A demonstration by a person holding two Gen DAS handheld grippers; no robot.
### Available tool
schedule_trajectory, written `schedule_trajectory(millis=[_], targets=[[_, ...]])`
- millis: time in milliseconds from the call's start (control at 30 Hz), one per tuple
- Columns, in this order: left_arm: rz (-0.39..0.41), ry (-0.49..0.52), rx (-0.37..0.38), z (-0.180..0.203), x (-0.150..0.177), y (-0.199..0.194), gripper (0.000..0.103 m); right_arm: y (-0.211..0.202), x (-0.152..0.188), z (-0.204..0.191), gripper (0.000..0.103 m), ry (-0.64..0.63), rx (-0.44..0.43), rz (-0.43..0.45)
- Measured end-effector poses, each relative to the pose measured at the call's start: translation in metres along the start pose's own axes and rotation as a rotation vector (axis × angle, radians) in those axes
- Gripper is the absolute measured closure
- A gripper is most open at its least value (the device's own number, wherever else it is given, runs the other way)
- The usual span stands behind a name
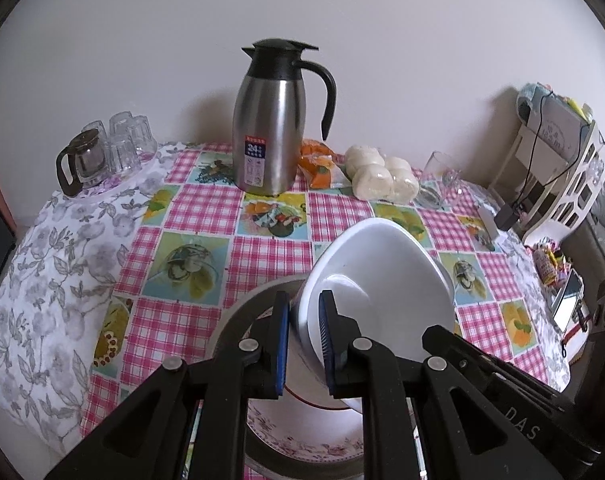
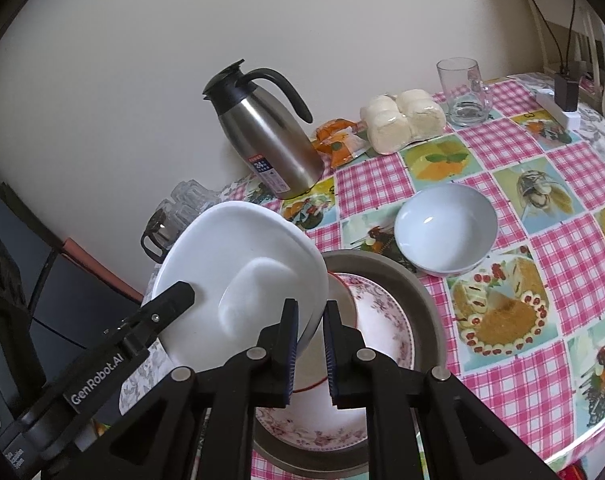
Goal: Organize plates and bowls
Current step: 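Lower the square bowl with both tools into the red-rimmed bowl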
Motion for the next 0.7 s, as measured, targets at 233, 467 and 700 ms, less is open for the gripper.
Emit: schedule_trajectory(millis=[233,467,700], targets=[[-0.041,0.006,-0.016,0.005,0.004,0.010,0.088,0.001,0.001,0.009,0.089,0.015,0.011,-0.016],[-0.083,-0.016,-0.030,0.000,0.007,0.019,0.088,0.007,0.002,0.009,0.089,0.007,0.019,-0.032],[-0.113,-0.036,-0.044,-0.005,0.009,0.028,0.088,0.017,0.005,0.008,0.089,-0.003,0.027,-0.060]])
Point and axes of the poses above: each gripper's, at about its wrist camera, not at the fingertips, and y roughly the way its jaws point, z to its right, x to its underside, the point moved 1 cm from there along y, roughly the way its jaws point, and after that the axes turned 4 degrees about -y, right-handed, at the moved point
